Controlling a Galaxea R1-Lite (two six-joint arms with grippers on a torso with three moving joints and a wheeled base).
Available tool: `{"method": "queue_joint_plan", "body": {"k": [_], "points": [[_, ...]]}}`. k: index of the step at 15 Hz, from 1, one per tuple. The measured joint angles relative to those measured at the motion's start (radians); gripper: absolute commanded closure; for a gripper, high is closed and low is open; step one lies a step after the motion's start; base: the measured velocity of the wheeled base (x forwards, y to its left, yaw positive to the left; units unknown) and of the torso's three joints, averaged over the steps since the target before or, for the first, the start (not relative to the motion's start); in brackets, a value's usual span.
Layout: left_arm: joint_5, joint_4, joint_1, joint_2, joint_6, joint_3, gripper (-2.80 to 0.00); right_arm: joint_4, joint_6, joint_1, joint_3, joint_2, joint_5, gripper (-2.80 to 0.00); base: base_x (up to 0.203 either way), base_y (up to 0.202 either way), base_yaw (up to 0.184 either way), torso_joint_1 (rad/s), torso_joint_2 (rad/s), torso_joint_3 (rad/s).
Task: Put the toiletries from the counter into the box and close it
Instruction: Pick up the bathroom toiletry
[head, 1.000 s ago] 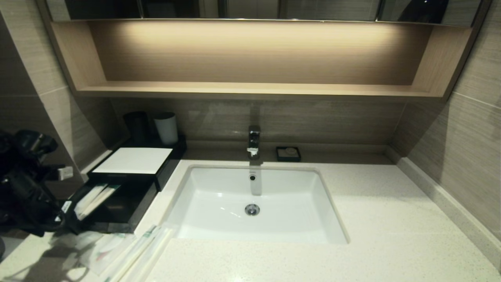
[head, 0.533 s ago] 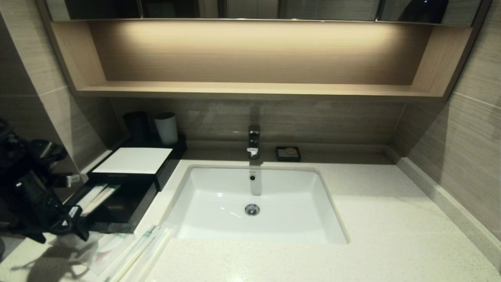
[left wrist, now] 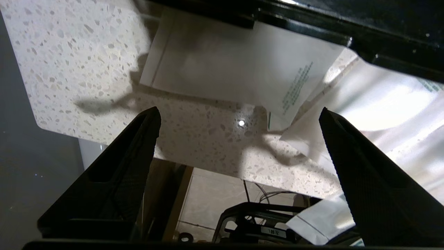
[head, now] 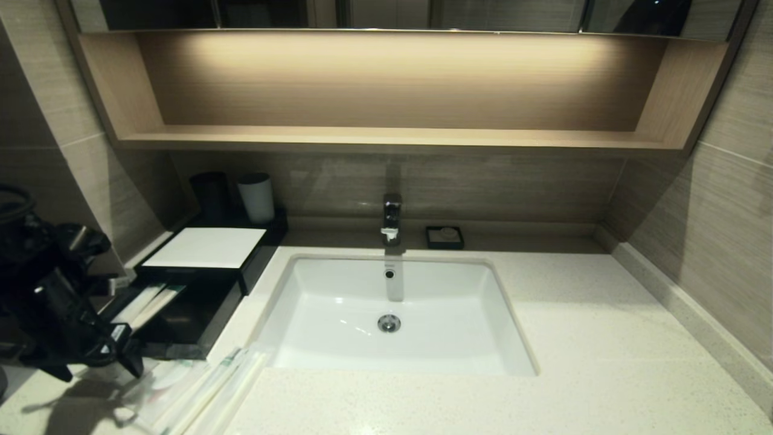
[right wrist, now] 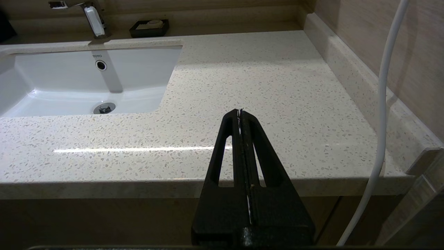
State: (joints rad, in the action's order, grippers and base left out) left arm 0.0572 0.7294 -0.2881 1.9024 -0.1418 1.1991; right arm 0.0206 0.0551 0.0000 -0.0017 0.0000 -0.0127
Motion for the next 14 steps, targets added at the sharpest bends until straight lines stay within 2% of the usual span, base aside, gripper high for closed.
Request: {"method": "queue_joint_plan", "body": {"k": [1, 8, 14], "points": [[0.000, -0.017, 0.000, 0.009, 0.000, -0.002, 0.00, 0.000, 0.000, 0.000, 0.000, 0.000, 0.001, 0.00, 0.000, 0.000, 0.000, 0.000, 0.00, 0.000], [0.006, -0.082, 0.000, 0.055, -0.003, -0.021, 0.00, 0.000, 0.000, 0.000, 0.000, 0.000, 0.000, 0.00, 0.000, 0.000, 0.000, 0.000, 0.00, 0.000], [0.006, -0.082, 0.000, 0.050, -0.003, -0.031, 0.00, 0.000, 0.000, 0.000, 0.000, 0.000, 0.000, 0.00, 0.000, 0.000, 0.000, 0.000, 0.00, 0.000]]}}
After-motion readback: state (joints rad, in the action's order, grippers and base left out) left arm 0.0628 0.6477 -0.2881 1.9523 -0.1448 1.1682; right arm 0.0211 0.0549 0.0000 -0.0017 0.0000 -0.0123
